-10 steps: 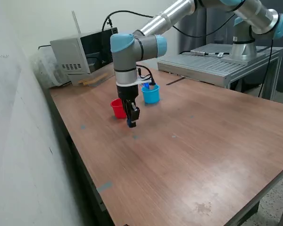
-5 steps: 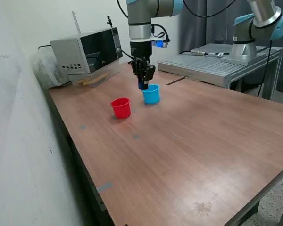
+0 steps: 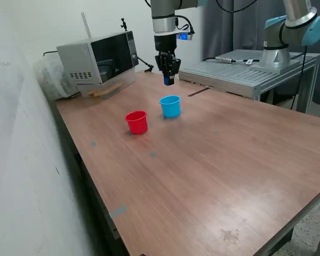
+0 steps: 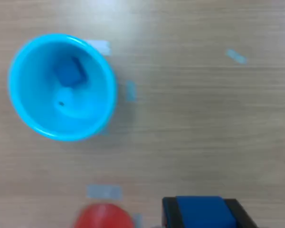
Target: Place red objects in the red bin, and blue objects in the blue bin.
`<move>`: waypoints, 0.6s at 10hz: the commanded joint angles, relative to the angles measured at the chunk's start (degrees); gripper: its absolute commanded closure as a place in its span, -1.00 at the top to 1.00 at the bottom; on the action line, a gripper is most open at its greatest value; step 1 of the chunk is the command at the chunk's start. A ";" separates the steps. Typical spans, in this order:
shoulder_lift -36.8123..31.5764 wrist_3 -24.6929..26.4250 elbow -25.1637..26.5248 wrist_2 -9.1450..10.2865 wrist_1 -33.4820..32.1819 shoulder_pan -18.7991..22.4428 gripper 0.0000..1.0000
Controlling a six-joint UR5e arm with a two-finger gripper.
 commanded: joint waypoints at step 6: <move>4.66 -3.81 5.97 -0.11 -0.54 -10.89 -1.00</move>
